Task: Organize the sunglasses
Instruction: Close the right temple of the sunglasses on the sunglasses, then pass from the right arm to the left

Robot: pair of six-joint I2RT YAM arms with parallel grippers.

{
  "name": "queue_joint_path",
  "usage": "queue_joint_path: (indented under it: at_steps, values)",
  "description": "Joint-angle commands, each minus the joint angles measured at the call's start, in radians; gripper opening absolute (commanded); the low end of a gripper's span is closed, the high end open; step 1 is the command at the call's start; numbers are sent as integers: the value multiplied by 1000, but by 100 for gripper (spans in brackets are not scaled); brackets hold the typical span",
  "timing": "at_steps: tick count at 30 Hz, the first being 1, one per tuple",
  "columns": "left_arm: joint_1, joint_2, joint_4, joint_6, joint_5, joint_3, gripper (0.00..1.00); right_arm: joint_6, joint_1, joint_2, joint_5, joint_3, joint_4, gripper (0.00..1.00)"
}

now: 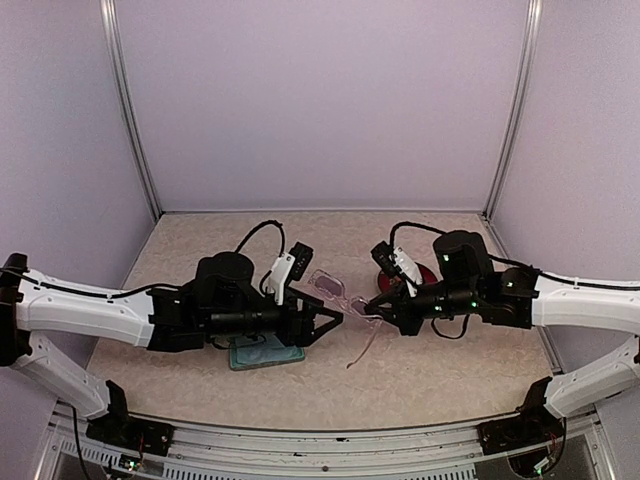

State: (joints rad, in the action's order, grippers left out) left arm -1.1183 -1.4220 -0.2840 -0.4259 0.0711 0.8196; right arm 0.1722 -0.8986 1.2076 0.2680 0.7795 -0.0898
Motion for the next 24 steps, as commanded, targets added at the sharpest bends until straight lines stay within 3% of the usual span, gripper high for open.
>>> queue_joint_path:
  at_steps: [1,5,8,12,18,24]
  values:
    - [-3,152,36,67,-62,-82,68,-27,-10,-47,-5,-5,-39,0]
    - [1,280,94,161,-124,-146,83,-63,-10,-67,81,-14,-66,0]
    - [16,329,137,232,-117,-164,89,-88,-11,-56,165,-6,-108,0]
    - [45,341,156,296,-41,-171,92,-110,-19,-37,245,4,-132,0]
    - [73,291,138,356,190,-164,97,-126,-37,-20,325,21,-129,0]
    - [75,221,86,353,350,-148,92,-133,-43,7,361,24,-104,0]
